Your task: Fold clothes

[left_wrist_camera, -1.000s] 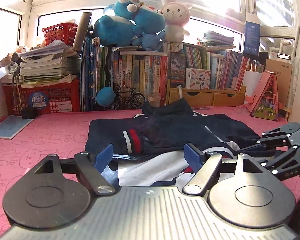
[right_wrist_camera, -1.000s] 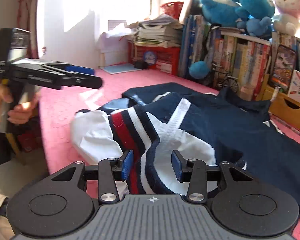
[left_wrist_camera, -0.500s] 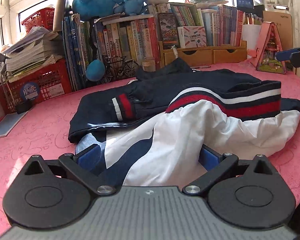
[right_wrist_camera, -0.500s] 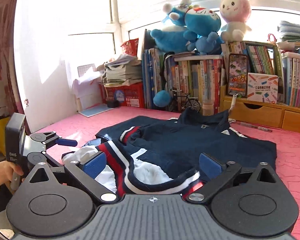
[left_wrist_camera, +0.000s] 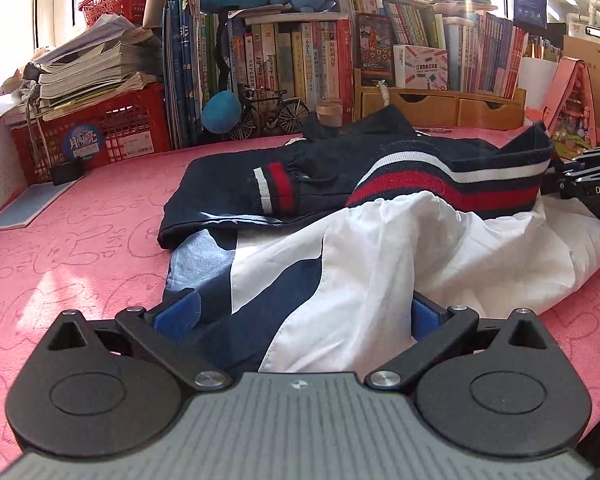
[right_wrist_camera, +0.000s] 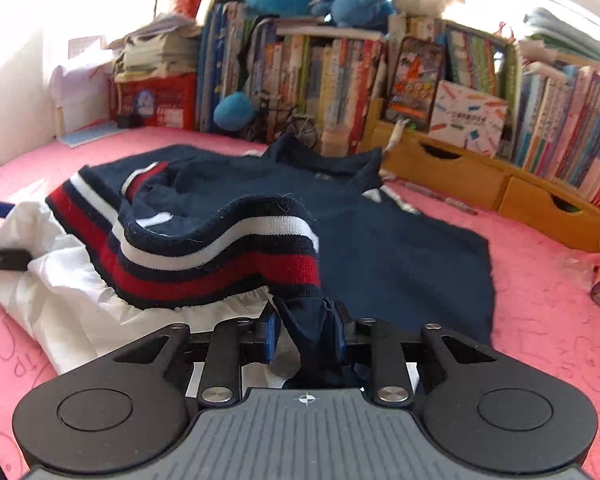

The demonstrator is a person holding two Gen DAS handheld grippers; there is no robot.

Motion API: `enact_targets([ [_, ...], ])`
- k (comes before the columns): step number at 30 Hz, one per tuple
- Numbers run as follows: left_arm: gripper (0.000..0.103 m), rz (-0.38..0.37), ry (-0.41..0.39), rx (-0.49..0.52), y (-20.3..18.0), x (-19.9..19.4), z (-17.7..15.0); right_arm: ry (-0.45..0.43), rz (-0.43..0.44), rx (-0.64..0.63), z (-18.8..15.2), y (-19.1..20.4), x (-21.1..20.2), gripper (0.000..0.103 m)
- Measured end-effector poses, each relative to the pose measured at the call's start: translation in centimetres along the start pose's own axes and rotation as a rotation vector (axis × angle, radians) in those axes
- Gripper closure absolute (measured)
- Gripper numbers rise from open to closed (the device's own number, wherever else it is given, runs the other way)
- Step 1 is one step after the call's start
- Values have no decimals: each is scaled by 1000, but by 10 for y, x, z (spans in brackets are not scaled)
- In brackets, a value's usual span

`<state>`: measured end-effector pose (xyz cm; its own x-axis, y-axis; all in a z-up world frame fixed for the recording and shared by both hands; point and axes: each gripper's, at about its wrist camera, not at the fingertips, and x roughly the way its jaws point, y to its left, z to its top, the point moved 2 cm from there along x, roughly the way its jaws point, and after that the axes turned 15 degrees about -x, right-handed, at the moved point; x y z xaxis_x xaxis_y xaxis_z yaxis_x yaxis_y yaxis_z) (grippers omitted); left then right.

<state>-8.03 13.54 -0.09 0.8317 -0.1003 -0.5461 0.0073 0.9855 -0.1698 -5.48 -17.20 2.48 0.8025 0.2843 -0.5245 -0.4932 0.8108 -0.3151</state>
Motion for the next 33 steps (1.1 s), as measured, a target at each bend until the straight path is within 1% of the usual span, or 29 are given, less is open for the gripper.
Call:
enact_targets([
  [1,0,-13,-2,-3,1,-2,1,-27,-48,29,-1,-10,-11,75],
  [2,0,-26,-3,-8,1,-3,1,-26,-65,73,-5,-21,-18,72],
  [3,0,-40,-1,-13,2,-5,2,-1,-71,120,-12,-34,-23,67],
  [4,0,-54,1,-16,2,-6,2,38,-78,137,-20,-40,-23,54],
  [5,0,-62,2,-12,1,-7,2,84,-77,125,-30,-40,-19,46],
  [7,0,-66,-4,10,0,-11,2,151,-62,86,-48,-34,-12,45],
  [9,0,-86,-19,12,2,-19,6,185,-55,37,-59,-20,-9,42],
  [11,0,-126,-41,-1,6,-29,14,171,-72,26,-61,-12,-9,39],
  [13,0,-139,-83,5,9,-35,24,167,-78,37,-61,-9,-8,37],
  [14,0,-115,-102,16,9,-33,28,167,-76,52,-61,-10,-7,35],
  [16,0,-22,-130,45,9,-23,35,166,-72,72,-61,-12,-7,33],
  [19,0,-1,-102,129,-3,-6,27,159,-70,84,-63,-14,-11,31],
  [20,0,3,-93,161,-7,-1,24,150,-69,86,-63,-15,-15,28],
  [22,0,-21,-76,264,-21,1,9,133,-69,80,-63,-18,-23,21],
  [26,0,-50,-72,509,-42,-2,-18,94,-97,49,-59,-26,-34,16],
  [28,0,-72,-51,557,-46,-1,-23,76,-88,58,-54,-32,-30,15],
  [30,0,-108,-7,540,-44,7,-19,57,-68,72,-48,-38,-24,14],
  [31,0,-138,35,505,-40,13,-14,51,-37,84,-44,-40,-17,12],
  [33,0,-213,149,399,-28,27,-2,45,61,105,-38,-40,-1,9],
])
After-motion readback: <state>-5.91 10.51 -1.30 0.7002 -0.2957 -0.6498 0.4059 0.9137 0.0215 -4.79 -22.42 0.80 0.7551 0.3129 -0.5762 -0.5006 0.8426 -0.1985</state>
